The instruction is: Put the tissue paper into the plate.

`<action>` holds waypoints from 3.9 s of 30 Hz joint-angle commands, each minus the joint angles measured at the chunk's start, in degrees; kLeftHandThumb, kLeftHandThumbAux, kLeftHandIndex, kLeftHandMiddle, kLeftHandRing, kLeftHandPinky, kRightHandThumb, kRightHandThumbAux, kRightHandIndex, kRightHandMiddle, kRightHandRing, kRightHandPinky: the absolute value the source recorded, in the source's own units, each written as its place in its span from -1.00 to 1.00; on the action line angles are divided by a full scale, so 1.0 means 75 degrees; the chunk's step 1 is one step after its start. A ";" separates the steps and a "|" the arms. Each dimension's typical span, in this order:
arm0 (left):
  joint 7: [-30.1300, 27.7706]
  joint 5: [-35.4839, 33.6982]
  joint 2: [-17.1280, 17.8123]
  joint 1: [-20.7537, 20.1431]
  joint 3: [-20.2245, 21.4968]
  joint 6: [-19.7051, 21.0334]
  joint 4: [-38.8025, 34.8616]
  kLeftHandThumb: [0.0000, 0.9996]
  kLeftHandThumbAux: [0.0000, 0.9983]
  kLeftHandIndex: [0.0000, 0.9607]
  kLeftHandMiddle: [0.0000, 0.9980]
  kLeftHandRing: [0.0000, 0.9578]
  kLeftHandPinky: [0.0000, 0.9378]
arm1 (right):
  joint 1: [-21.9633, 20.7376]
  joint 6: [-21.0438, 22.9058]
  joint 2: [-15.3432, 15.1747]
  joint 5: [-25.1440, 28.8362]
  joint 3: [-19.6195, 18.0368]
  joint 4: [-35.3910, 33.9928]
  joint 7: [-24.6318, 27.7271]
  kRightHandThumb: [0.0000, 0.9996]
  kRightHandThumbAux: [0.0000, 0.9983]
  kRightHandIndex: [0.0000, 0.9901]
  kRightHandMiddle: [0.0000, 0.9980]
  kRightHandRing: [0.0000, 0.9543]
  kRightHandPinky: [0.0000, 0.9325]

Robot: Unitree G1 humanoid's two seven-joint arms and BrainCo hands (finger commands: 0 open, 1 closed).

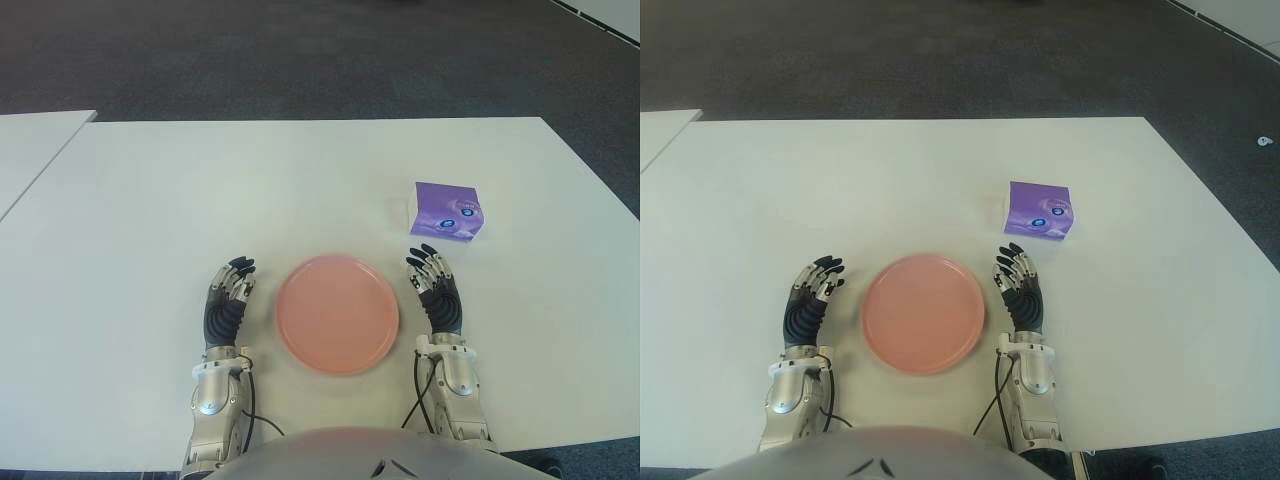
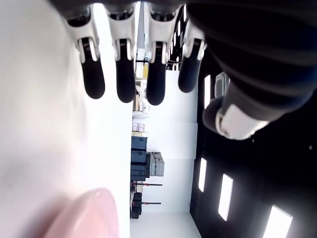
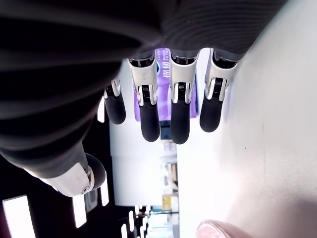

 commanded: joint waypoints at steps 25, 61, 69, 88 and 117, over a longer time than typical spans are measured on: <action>0.0025 0.0123 -0.0073 0.0085 -0.0050 -0.0026 0.0039 -0.52 0.16 -0.46 -0.44 -0.43 -0.34 | 0.0313 0.0044 -0.0059 -0.0405 0.0028 0.0116 -0.0165 -0.29 0.26 -0.68 -0.50 -0.49 -0.52; 0.0128 0.0273 -0.0195 0.0005 -0.0187 0.0088 0.0132 -0.48 0.18 -0.46 -0.41 -0.36 -0.28 | -0.0996 0.1747 -0.2447 -0.7807 0.1081 -0.0366 -0.3757 -0.16 0.05 -0.80 -0.75 -0.81 -0.77; 0.0158 0.0228 -0.0220 0.0029 -0.0225 0.0044 0.0109 -0.49 0.16 -0.46 -0.41 -0.37 -0.31 | -0.1609 0.2324 -0.2817 -0.7749 0.1249 0.0074 -0.3413 -0.08 0.04 -0.82 -0.78 -0.85 -0.79; 0.0001 -0.0014 -0.0104 0.0076 -0.0294 -0.0095 0.0254 -0.52 0.13 -0.46 -0.43 -0.41 -0.34 | -0.3022 0.2654 -0.3223 -0.7204 0.1516 0.1443 -0.3346 -0.09 0.02 -0.85 -0.83 -0.89 -0.79; -0.0227 -0.0173 0.0005 -0.0060 -0.0219 -0.0328 0.0546 -0.50 0.16 -0.47 -0.45 -0.43 -0.35 | -0.4203 0.2864 -0.3685 -0.6755 0.1862 0.2556 -0.3134 -0.08 0.03 -0.87 -0.82 -0.88 -0.81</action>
